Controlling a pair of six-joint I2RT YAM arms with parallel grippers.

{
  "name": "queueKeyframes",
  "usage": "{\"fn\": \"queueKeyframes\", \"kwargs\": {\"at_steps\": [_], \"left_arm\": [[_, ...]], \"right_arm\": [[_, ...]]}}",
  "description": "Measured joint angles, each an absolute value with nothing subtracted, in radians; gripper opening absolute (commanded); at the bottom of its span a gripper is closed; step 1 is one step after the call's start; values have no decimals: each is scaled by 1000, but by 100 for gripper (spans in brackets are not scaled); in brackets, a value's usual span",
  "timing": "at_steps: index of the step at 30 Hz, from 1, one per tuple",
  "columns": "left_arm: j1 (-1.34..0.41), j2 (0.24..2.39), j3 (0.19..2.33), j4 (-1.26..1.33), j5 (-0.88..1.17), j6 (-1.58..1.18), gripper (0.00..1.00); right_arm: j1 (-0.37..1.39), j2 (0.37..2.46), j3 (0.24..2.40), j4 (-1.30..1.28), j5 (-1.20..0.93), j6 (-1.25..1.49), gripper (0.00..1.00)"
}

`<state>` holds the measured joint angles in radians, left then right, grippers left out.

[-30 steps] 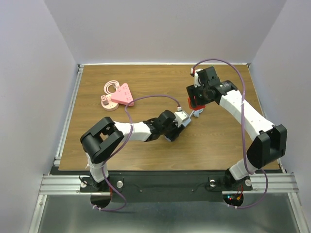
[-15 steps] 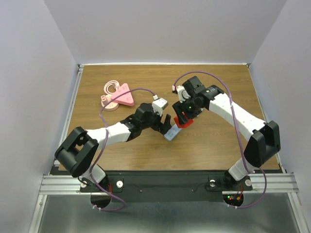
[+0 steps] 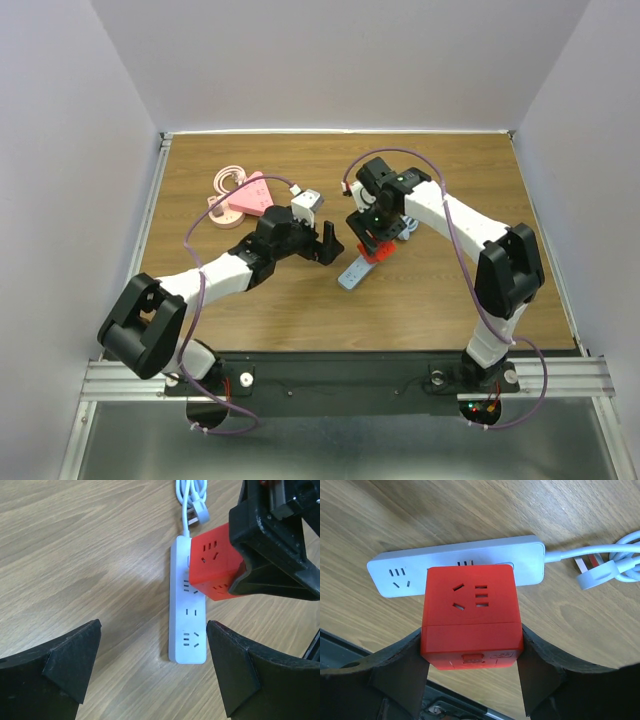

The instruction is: Insert the plug

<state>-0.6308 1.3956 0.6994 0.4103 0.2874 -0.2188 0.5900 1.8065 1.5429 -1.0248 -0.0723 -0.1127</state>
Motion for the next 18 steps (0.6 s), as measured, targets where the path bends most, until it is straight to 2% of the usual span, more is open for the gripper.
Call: {"fn": "queueKeyframes", "kwargs": {"at_steps": [18], "left_arm": [[-618, 1407, 678, 422, 345, -219, 98]], "right_arm": [[611, 1813, 1523, -1047, -68, -112, 1]]}}
